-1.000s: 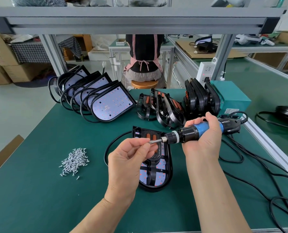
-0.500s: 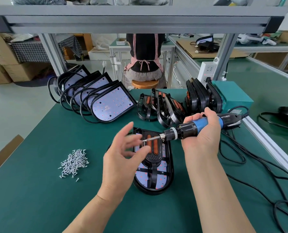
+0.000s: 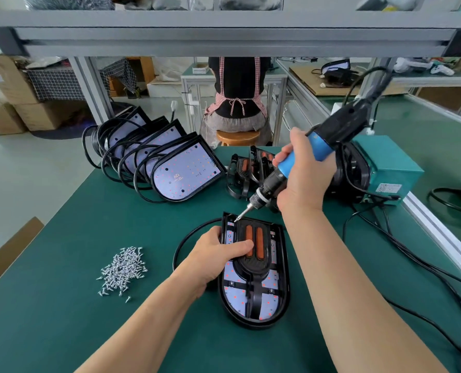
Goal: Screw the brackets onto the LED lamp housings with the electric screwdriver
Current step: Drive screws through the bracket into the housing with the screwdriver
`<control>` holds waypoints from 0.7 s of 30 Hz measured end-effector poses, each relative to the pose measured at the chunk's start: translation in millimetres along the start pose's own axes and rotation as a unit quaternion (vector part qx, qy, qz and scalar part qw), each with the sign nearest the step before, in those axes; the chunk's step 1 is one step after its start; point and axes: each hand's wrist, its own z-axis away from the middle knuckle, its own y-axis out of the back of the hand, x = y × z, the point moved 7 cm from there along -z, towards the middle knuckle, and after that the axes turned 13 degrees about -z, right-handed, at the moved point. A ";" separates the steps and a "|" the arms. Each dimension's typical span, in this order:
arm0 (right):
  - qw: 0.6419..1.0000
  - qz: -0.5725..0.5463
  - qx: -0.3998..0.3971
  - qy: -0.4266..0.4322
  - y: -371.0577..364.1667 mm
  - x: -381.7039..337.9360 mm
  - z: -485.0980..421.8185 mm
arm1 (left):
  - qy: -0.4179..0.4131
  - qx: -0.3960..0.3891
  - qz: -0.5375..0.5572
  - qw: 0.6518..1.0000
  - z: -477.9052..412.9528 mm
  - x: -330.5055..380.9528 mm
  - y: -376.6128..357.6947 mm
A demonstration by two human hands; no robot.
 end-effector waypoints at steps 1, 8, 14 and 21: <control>1.000 0.006 -0.010 0.001 -3.5 2.4 0.2 | 0.001 0.002 0.008 1.000 -0.5 -0.8 -0.2; 0.997 0.049 -0.065 0.014 -15.7 13.8 4.4 | 0.003 -0.004 0.035 0.999 -4.2 -2.9 -2.9; 0.994 0.059 -0.093 0.022 -22.0 17.7 9.6 | 0.001 -0.005 0.022 1.000 -6.1 -6.4 -1.6; 0.987 0.087 -0.136 0.004 -34.8 25.4 16.0 | 0.000 -0.005 0.020 1.000 -7.1 -7.1 -1.2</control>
